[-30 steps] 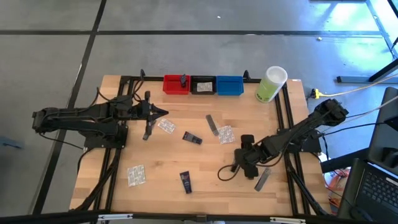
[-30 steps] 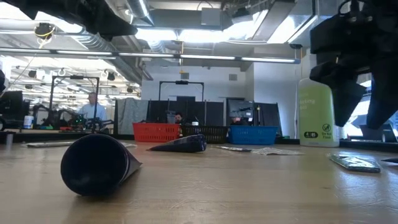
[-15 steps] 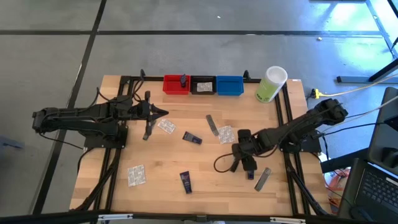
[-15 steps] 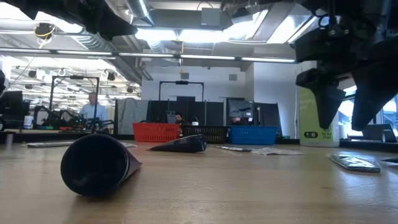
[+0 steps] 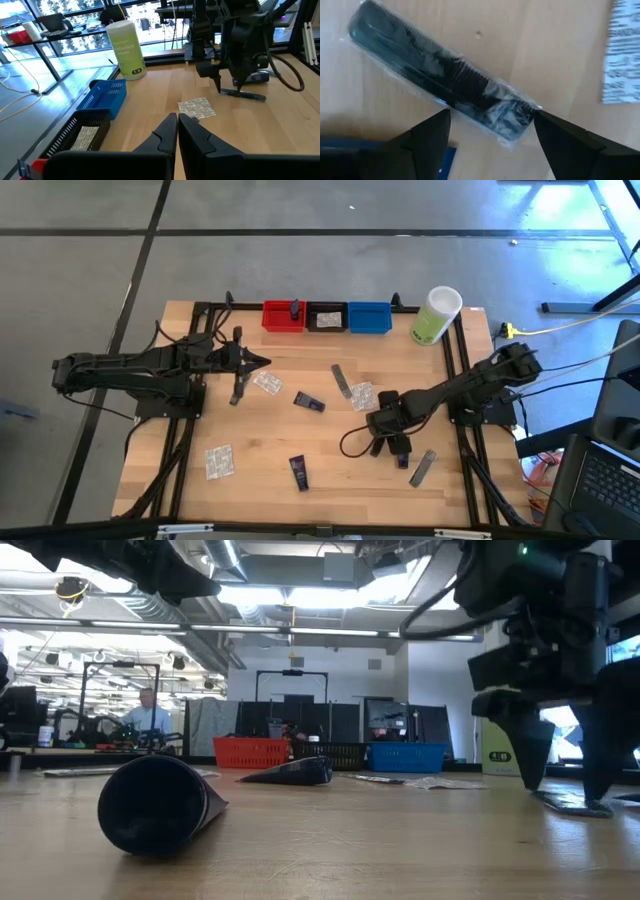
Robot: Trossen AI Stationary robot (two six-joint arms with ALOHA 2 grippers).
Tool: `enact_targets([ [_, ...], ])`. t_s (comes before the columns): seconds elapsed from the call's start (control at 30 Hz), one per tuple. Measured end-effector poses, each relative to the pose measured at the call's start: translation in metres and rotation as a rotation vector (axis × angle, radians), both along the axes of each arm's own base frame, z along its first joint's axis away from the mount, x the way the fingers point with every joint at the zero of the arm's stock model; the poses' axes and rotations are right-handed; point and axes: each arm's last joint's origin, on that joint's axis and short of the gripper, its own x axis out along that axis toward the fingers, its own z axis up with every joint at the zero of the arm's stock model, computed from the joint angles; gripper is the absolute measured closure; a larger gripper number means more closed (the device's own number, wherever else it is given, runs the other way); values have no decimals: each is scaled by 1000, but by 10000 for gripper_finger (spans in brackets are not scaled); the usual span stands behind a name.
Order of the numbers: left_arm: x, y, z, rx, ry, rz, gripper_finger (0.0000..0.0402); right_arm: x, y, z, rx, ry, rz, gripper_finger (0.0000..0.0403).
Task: Pick & Place Travel size toiletries
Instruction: Put the black comb into the blue bin
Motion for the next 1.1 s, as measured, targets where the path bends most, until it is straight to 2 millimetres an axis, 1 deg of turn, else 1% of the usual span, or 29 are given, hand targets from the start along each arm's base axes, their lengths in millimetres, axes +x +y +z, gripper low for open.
enact_targets([
  [0.17,0,0,0,0,1,0,393,3,1,-7,5,13,26,117],
  [0.33,0,0,0,-1,4,0,390,4,2,-9,2,17,31,121],
  [0.5,0,0,0,-1,4,1,390,4,2,-9,5,11,31,146],
  [0.63,0,0,0,-3,4,1,393,5,3,-9,11,2,31,188],
  [0.9,0,0,0,-3,4,2,389,7,3,-9,34,-13,3,299],
  [1.1,0,0,0,-3,3,2,393,8,4,-10,56,-13,3,373],
])
